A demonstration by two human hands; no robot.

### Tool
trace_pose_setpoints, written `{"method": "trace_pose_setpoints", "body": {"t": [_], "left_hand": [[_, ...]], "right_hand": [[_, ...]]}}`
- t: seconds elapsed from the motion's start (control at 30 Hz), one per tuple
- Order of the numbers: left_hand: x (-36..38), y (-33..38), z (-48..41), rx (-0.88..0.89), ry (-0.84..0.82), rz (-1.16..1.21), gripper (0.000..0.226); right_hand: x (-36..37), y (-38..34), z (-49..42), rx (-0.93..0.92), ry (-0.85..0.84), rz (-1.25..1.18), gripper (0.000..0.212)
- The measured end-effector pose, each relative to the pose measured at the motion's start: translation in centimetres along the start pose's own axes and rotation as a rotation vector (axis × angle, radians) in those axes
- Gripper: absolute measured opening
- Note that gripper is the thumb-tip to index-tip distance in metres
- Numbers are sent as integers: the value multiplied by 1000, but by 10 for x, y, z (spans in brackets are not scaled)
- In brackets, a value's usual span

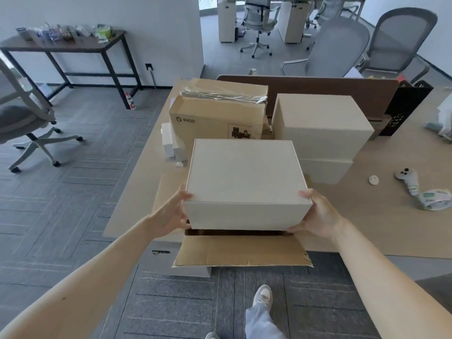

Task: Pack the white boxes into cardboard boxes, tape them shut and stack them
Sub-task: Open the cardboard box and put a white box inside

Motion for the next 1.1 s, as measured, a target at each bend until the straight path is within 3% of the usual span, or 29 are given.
{"method": "trace_pose_setpoints", "body": {"t": [0.1,0.2,0.47,0.6,0.67,0.87,1.1], "left_hand": [[-3,-7,-3,8,14,30,65],[-8,-13,-4,6,14,37,54],[-24,-25,-2,11,49,34,54],[-31,-26,-9,-2,68,-30,97],[-33,-25,-12,-13,94,-64,108],[-30,-32,-27,-28,350,-288,68],[-38,-39,-39,-39,460,-398,58]], "right_hand": [[-3,0,-6,12,-5,23,74],[-6,-1,-8,20,-12,44,68],[3,12,-11,27,-23,115,47],[4,17,-13,34,13,120,48],[2,20,-16,34,30,119,55],[1,32,-23,42,152,259,72],[-2,35,-21,50,193,388,67]]}}
Point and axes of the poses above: each hand's wrist, its own z-axis away from the middle knuckle, its own x-axis out of the palm, y = z × x, the point moved 1 cm from there along -z, towards the middle knuckle, and after that the axes turned 2 degrees about -x, right-handed, at the moved point
